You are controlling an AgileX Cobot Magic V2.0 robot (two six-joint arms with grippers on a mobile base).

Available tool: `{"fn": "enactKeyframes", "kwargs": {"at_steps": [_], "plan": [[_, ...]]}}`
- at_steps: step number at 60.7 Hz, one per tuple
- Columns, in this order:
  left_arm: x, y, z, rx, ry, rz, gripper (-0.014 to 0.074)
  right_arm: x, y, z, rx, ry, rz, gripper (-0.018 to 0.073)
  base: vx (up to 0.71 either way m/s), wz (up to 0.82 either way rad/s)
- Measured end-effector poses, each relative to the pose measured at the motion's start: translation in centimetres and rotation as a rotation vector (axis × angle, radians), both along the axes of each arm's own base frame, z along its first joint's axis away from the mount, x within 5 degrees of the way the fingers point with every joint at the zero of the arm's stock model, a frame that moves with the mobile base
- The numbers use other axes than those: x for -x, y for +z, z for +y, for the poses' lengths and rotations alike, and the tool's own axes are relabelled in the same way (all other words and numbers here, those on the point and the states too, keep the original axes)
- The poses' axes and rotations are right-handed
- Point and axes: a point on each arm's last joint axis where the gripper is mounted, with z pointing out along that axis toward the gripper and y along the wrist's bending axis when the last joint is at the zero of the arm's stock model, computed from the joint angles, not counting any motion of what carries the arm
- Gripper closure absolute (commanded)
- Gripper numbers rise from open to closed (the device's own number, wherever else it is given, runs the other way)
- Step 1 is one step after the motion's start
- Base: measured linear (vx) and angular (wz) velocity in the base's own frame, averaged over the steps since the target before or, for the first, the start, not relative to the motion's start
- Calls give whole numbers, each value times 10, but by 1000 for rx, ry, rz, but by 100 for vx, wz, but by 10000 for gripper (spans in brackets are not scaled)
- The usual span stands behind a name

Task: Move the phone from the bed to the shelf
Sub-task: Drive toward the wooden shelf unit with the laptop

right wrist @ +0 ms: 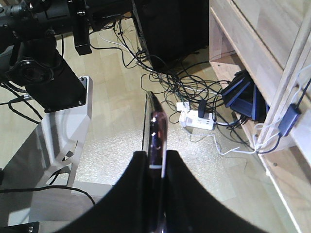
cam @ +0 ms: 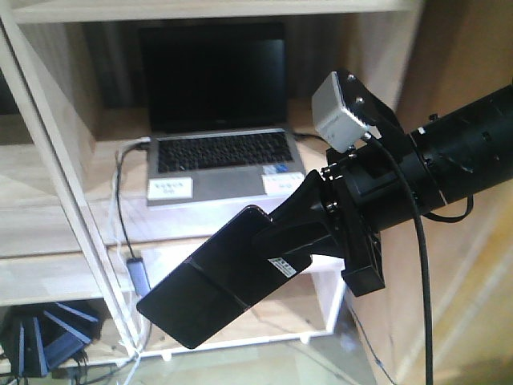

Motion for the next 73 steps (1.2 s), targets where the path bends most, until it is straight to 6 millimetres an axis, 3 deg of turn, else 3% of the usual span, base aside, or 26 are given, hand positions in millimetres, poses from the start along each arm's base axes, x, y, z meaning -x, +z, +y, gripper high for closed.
{"fn": "enactKeyframes", "kwargs": {"at_steps": [73], "plan": [[0,0,0,0,0,0,595,0,0,0,0,-1,0,561,15,6]]}}
